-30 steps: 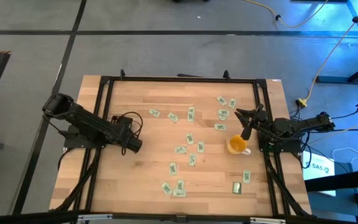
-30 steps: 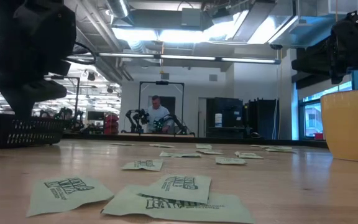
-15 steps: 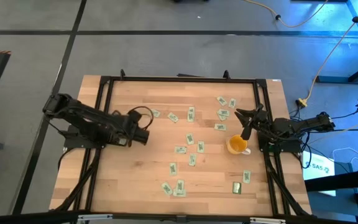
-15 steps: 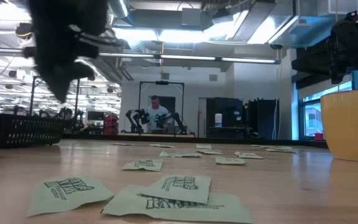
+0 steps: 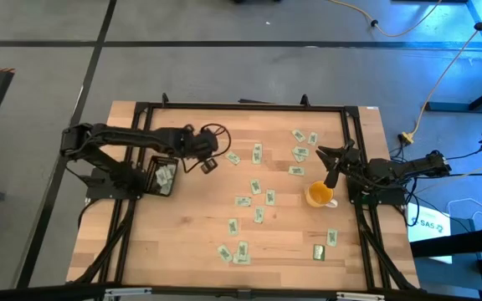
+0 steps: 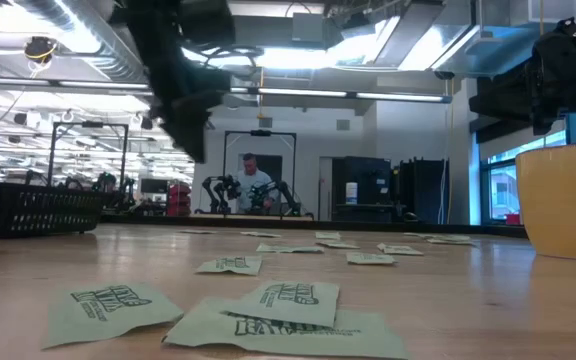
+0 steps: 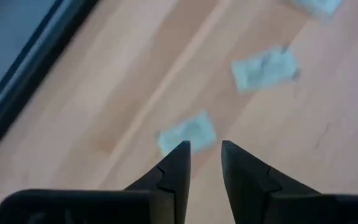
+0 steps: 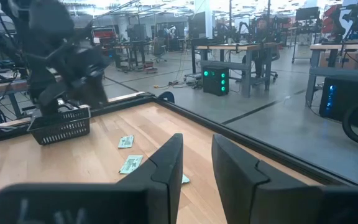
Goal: Pick and place Stevia / Truvia into bins
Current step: Put the stevia packet into the black bin
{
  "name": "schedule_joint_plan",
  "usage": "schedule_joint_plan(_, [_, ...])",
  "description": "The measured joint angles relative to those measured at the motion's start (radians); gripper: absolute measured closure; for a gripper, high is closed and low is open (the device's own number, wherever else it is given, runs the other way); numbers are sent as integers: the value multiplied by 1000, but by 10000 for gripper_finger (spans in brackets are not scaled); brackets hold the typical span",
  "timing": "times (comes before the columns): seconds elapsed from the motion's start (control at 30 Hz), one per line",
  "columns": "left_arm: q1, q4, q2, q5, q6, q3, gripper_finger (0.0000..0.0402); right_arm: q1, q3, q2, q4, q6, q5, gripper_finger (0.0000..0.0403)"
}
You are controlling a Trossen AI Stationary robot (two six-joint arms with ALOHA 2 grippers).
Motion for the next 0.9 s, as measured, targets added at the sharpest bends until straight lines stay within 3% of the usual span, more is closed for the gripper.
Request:
schedule_joint_plan(0.17, [57, 135, 0, 63, 117, 0, 319, 0, 0, 0, 0, -4, 0, 313])
schedule_joint_plan(0.43, [118, 156, 27, 96, 189, -1, 321, 0, 0, 0, 0, -4, 0, 313])
schedule_joint_plan(0.9, [183, 166, 259, 140, 267, -2, 330, 0, 0, 0, 0, -4, 0, 313])
